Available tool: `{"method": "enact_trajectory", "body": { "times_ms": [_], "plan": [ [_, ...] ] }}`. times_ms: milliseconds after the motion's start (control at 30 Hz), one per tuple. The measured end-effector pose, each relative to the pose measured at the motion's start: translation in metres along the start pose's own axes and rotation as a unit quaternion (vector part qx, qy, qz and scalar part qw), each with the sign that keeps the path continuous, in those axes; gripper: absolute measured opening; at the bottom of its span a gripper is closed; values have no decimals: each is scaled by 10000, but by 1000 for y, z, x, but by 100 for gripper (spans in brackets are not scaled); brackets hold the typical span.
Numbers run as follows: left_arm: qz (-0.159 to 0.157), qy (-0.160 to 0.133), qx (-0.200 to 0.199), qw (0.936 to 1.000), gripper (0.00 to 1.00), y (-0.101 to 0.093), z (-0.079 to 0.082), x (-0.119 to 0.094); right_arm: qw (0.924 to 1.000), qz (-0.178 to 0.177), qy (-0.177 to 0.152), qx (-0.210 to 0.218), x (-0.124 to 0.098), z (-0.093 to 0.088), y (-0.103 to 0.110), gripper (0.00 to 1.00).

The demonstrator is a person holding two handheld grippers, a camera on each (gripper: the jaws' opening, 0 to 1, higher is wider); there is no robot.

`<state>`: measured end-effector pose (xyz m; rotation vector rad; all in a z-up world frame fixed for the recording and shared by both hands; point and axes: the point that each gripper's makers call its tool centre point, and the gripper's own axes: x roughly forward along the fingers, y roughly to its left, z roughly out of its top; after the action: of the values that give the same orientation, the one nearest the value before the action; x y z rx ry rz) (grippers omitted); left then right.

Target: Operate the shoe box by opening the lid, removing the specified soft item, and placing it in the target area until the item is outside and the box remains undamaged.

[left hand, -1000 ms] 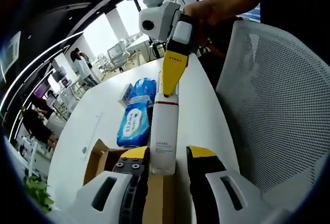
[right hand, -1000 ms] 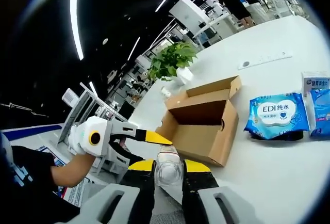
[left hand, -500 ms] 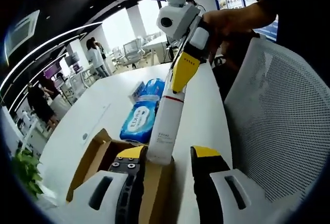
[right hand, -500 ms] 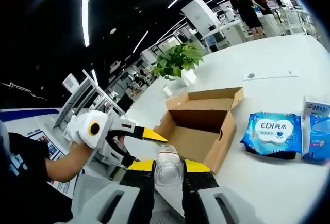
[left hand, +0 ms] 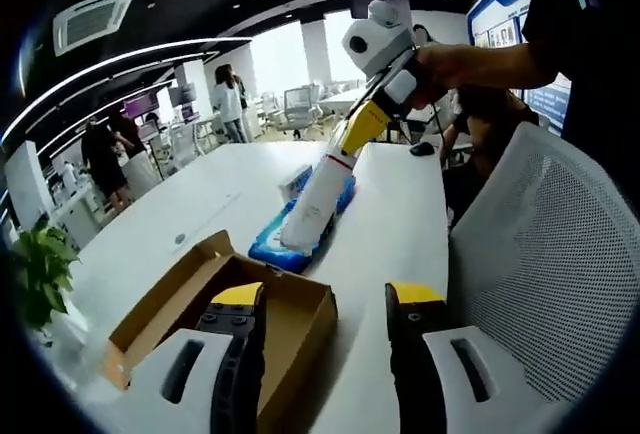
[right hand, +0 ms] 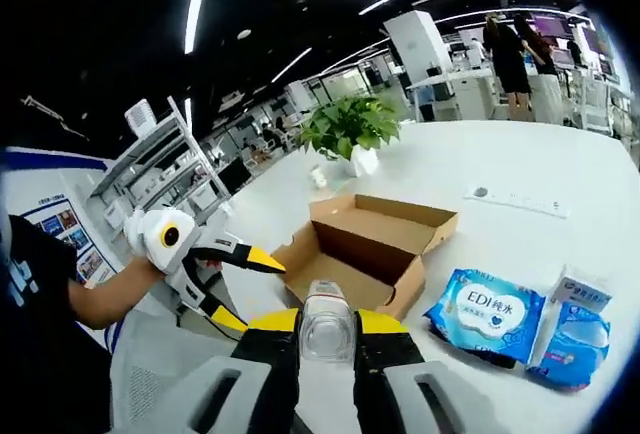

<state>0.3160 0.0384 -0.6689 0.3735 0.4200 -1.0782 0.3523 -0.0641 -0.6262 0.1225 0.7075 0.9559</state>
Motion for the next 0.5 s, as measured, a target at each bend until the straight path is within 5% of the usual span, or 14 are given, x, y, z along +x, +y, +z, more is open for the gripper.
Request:
{"method": "enact_trajectory", "body": {
  "times_ms": [500],
  "plan": [
    [335, 25, -404, 9986, 66, 3, -14, -20, 9873, -521, 412, -1440, -9, 27, -36, 15]
  ]
}}
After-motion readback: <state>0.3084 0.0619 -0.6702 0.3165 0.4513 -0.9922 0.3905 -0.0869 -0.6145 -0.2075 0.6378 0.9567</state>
